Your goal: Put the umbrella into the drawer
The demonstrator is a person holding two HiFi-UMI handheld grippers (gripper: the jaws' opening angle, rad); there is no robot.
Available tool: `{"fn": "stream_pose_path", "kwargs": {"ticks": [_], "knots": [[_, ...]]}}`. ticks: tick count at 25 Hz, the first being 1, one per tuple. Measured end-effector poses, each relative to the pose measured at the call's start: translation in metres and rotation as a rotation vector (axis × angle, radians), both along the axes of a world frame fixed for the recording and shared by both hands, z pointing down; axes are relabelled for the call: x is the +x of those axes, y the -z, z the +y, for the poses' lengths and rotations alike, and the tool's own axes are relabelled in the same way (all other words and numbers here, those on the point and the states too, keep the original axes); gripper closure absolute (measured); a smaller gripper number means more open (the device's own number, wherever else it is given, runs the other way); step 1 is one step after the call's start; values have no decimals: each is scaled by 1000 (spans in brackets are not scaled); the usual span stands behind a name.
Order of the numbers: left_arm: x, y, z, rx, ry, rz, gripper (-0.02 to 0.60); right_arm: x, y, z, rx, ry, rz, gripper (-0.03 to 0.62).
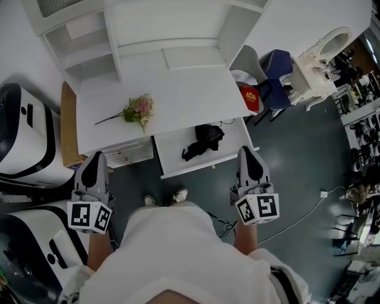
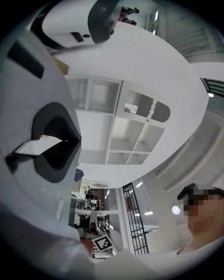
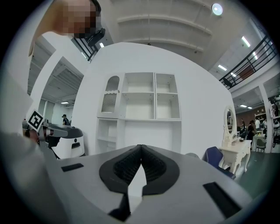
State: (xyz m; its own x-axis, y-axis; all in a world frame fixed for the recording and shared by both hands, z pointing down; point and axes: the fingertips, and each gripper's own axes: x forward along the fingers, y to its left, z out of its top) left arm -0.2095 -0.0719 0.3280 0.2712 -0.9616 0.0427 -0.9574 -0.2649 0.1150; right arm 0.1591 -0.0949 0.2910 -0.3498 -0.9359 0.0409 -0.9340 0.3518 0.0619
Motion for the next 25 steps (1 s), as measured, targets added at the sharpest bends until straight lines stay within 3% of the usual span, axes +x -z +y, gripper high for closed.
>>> {"fn": "stream_pose_path", "kwargs": {"ticks": [10,15,25], "knots": [[-7,-9,4,-7,-18,15,568,-15,-3,8,0,-5,25,594],[-22,-11,-1,-4,13,26,568,-24,-4,11,-2,0,37,594],[-8,-13,-7,-3,-44,19,568,-16,-8,18,-1,-41,45,594]]}}
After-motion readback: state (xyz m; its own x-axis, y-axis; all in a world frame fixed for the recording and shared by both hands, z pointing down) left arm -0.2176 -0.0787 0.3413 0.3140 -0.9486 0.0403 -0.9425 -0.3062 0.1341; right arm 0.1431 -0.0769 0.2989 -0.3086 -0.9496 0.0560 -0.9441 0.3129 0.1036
